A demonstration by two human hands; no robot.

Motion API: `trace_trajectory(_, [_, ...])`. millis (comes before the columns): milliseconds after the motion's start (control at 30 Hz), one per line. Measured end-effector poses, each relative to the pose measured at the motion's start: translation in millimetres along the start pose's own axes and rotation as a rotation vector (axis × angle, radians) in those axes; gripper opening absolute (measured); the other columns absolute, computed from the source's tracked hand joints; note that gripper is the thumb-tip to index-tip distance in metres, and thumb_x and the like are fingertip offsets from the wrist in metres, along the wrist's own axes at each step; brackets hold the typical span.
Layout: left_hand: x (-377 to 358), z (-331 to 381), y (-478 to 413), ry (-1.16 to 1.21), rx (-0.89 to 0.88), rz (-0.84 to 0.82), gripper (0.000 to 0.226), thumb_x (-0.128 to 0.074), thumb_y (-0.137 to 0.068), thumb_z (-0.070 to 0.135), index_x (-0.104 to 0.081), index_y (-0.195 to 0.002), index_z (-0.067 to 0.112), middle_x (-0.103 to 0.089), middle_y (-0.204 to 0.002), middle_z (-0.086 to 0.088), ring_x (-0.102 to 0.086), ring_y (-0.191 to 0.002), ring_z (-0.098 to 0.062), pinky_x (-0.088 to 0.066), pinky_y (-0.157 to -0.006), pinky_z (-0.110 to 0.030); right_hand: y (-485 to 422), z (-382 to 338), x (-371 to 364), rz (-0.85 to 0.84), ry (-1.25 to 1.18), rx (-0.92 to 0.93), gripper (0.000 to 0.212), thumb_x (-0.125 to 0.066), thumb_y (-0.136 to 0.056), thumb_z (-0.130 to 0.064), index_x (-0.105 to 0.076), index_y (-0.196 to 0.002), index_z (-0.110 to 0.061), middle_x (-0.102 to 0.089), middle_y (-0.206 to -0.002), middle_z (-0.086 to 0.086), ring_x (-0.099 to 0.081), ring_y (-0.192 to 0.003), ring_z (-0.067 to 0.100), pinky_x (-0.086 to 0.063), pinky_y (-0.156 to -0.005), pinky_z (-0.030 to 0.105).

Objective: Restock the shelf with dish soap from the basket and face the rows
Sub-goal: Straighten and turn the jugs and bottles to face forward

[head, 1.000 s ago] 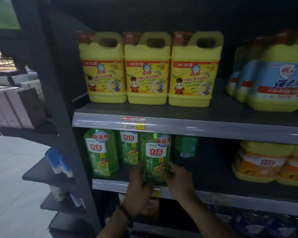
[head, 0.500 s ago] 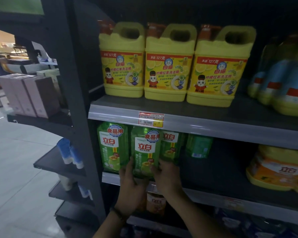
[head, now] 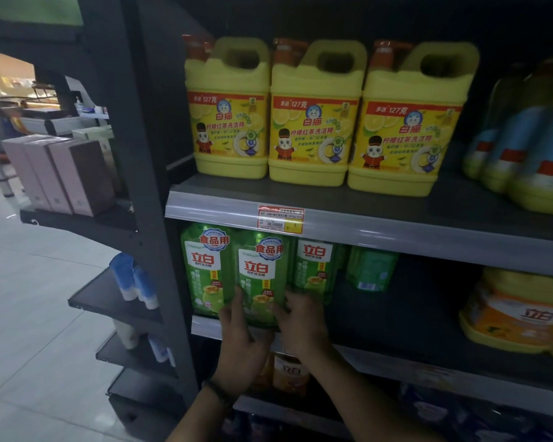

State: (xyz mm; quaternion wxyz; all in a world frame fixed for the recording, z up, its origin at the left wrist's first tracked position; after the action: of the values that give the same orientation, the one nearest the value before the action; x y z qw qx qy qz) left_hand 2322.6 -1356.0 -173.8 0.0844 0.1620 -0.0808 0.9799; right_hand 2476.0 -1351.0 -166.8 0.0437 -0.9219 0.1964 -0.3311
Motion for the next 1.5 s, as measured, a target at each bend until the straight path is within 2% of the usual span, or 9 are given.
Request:
trace_trajectory(100, [0.4,4.7,7.8,-0.042,-0.017,0.115,0.092,-0.072,-0.085,0.001,-0.025,-0.161,0.022,-0.026,-0.143,0.005,-0.036,-0.135,-0.018,-0.037,-0.114,-0.038,-0.3,6.8,6.9,-0.059,-0.046,-0.016,0.028,-0.074,-0.099,-0.029,-0.077,-0.126,-0.022,-0.08,-0.12,-0.006,-0.074,-0.109,0.01,-0.061,-0.094,0.035])
trace_trajectory(200, [-13.4,30.3,22.0,-0.327,-0.235,0.18,0.07,-0.07,-0.073,0.006,-0.049,-0.139,0.017,-0.042,-0.132,-0.007,-0.046,-0.122,-0.033,-0.046,-0.104,-0.048,5.8,25.4,35.7,0.02,-0.039,-0.07,0.024,-0.076,-0.098,-0.026,-0.081,-0.118,-0.014,-0.081,-0.112,-0.002,-0.074,-0.101,0.009,-0.055,-0.087,0.022])
trace_trajectory(300, [-71.9,52.3,33.7,-0.647,-0.488,-0.134,0.053,-0.065,-0.072,0.029,-0.056,-0.124,0.023,-0.051,-0.122,-0.005,-0.052,-0.109,-0.033,-0.049,-0.092,-0.046,12.9,57.1,73.9,0.131,-0.017,-0.125,0.021,-0.077,-0.097,-0.024,-0.08,-0.116,-0.015,-0.082,-0.11,0.0,-0.075,-0.104,0.013,-0.053,-0.087,0.022])
trace_trajectory(433, [-140.9,39.7,27.6,-0.983,-0.509,-0.461,0.076,-0.041,-0.081,0.061,-0.048,-0.146,0.022,-0.046,-0.15,-0.012,-0.041,-0.14,-0.042,-0.033,-0.118,-0.053,18.5,101.2,122.6,0.252,0.009,-0.217,0.026,-0.079,-0.096,-0.025,-0.074,-0.118,-0.012,-0.081,-0.111,0.006,-0.075,-0.106,0.021,-0.052,-0.089,0.024])
trace_trajectory(533, [-168.2,29.6,18.6,-1.126,-0.459,-0.566,0.077,-0.021,-0.085,0.059,-0.044,-0.153,0.031,-0.039,-0.162,-0.013,-0.035,-0.148,-0.044,-0.024,-0.121,-0.061,13.3,134.1,147.8,0.296,0.033,-0.29,0.038,-0.083,-0.092,-0.029,-0.07,-0.122,-0.009,-0.079,-0.113,0.011,-0.073,-0.112,0.027,-0.054,-0.092,0.03])
trace_trajectory(700, [-181.7,17.4,7.7,-1.18,-0.467,-0.573,0.057,-0.045,-0.09,0.046,-0.052,-0.146,0.043,-0.061,-0.146,-0.011,-0.062,-0.126,-0.044,-0.053,-0.097,-0.062,-15.3,171.5,169.1,0.309,-0.034,-0.364,0.052,-0.09,-0.082,-0.031,-0.064,-0.125,-0.016,-0.076,-0.118,0.008,-0.071,-0.112,0.027,-0.057,-0.093,0.034])
trace_trajectory(900, [-186.8,24.7,7.5,-1.151,-0.423,-0.596,0.08,-0.037,-0.089,0.045,-0.003,-0.161,0.052,-0.003,-0.176,-0.004,-0.011,-0.159,-0.039,-0.012,-0.128,-0.056,-53.7,191.3,173.9,0.289,-0.212,-0.354,0.051,-0.087,-0.082,-0.011,-0.063,-0.125,-0.023,-0.074,-0.116,0.002,-0.071,-0.111,0.028,-0.057,-0.094,0.037])
trace_trajectory(1167, [-189.4,32.7,9.7,-1.205,-0.41,-0.628,0.087,-0.052,-0.097,0.034,0.003,-0.162,0.05,0.005,-0.175,-0.003,-0.003,-0.159,-0.04,-0.008,-0.128,-0.059,-85.0,201.6,176.8,0.118,-0.343,-0.32,0.067,-0.086,-0.08,0.006,-0.062,-0.14,-0.011,-0.074,-0.128,0.008,-0.07,-0.119,0.029,-0.056,-0.107,0.047])
trace_trajectory(1500, [-192.3,27.3,5.5,-1.232,-0.35,-0.692,0.101,-0.064,-0.09,0.035,0.006,-0.161,0.051,0.003,-0.175,-0.004,-0.004,-0.159,-0.041,-0.012,-0.127,-0.06,-50.3,193.4,171.4,0.112,-0.275,-0.279,0.063,-0.098,-0.074,-0.022,-0.068,-0.13,-0.02,-0.078,-0.12,-0.002,-0.075,-0.108,0.018,-0.061,-0.099,0.051])
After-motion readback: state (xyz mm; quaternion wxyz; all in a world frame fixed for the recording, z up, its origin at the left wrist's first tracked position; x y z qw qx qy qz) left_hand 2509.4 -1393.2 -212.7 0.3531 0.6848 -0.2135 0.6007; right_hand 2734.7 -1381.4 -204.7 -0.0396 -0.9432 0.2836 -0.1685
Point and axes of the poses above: each hand's wrist, its own y-axis away from the middle knuckle, its own x-axis out of the back of the hand, z = x × y, the point moved 8 cm from there along -y, towards the middle knuckle
